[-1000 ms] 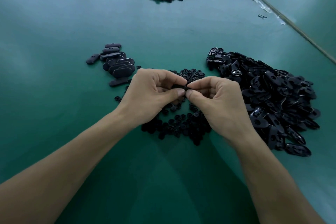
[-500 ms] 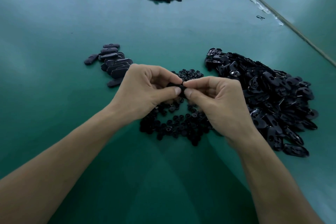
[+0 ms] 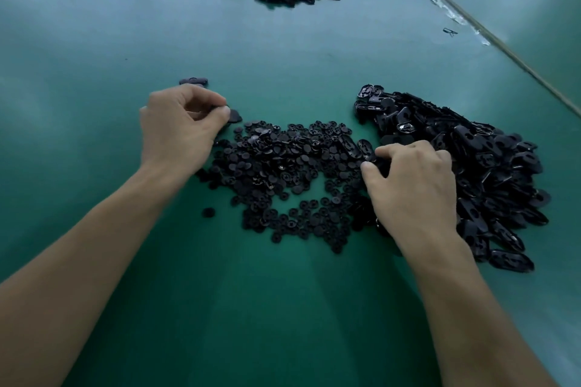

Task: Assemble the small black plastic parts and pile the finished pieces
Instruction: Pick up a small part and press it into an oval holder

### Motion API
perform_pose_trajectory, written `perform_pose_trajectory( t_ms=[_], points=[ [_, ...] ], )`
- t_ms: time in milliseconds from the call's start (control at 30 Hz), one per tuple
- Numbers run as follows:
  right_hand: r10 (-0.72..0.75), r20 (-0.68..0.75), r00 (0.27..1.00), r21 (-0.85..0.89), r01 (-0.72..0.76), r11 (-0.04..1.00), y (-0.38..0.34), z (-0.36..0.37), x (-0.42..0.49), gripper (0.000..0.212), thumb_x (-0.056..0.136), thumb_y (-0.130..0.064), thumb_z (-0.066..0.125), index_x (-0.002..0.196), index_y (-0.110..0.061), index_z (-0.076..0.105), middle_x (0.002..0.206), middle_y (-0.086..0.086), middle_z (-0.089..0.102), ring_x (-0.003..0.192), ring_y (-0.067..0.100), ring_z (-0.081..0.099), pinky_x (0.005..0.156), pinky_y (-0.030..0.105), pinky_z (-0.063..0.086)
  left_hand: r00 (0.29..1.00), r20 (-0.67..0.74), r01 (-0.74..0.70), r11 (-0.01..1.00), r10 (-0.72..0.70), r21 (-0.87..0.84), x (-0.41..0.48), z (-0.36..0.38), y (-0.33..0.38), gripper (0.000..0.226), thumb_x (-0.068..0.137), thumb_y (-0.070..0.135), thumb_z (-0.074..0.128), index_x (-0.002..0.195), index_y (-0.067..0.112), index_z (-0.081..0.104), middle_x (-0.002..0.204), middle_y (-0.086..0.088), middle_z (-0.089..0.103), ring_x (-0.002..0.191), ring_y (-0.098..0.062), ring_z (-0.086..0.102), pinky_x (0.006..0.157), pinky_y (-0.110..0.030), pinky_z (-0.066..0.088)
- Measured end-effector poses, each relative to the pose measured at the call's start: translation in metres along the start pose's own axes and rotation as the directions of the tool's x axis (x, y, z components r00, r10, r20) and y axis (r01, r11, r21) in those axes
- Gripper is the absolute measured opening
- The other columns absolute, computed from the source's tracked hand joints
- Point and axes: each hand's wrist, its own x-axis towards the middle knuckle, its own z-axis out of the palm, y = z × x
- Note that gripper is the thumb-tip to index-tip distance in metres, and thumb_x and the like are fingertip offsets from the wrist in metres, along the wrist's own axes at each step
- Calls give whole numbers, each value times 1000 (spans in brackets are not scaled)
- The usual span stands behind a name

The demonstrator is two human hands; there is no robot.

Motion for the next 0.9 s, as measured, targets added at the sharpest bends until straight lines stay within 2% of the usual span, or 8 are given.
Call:
perform_pose_trajectory(
  t_ms=[167,267,367,500,600,700,833,900],
  points=[
    [-46,6,999,18,46,999,-5,0,1,46,99,-42,53,143,-29,52,120,8,55,112,30,46,96,39,38,999,-28,-17,990,21,141,2,-2,-8,24,79,23,80,69,41,67,66,25,65,63,14,64,65,-4,49],
    [-69,56,996,-33,71,997,-8,2,1,41,101,-45,50,141,-38,53,123,4,50,113,28,42,96,39,36,999,-29,-20,981,26,194,2,-3,-10,25,79,24,79,68,41,65,70,24,65,61,15,61,70,-12,52],
    [-78,40,996,-41,79,996,-8,6,1,34,100,-43,52,132,-35,62,122,3,50,113,27,41,95,38,36,999,-4,-37,959,40,282,2,-4,-10,20,78,27,81,71,39,66,69,25,62,58,16,57,65,-9,44],
    [-109,-16,994,-21,109,994,-9,9,-1,27,100,-37,57,122,-27,69,120,4,56,112,27,44,91,36,37,996,10,-83,925,85,372,-1,-2,-12,16,79,28,80,90,36,73,101,5,66,92,-7,63,84,-20,44],
    [-118,-78,990,31,121,992,-8,9,0,23,102,-30,55,116,-22,72,117,5,61,108,28,48,91,36,39,993,7,-108,915,115,390,-2,-1,-8,14,83,27,77,96,31,73,107,5,57,93,-6,56,85,-19,39],
    [-143,-189,972,164,174,971,-9,7,0,23,104,-23,51,114,-16,70,106,5,67,98,23,55,86,29,41,978,49,-206,921,201,331,-9,4,4,8,85,24,75,92,27,73,96,7,63,76,8,57,78,-2,37],
    [-161,-114,980,581,197,790,-18,6,-2,17,102,-17,55,106,-17,72,83,-14,69,79,0,65,69,7,44,946,227,-260,960,233,100,-28,16,28,7,83,32,72,90,32,73,72,15,67,60,5,56,63,-7,41],
    [-198,-13,980,720,146,678,-22,8,-4,16,100,-16,58,102,-22,73,83,-12,72,82,0,69,79,20,55,913,353,-203,978,205,-42,-37,21,37,12,83,36,71,92,31,75,72,13,71,63,3,60,64,-12,47]
  ],
)
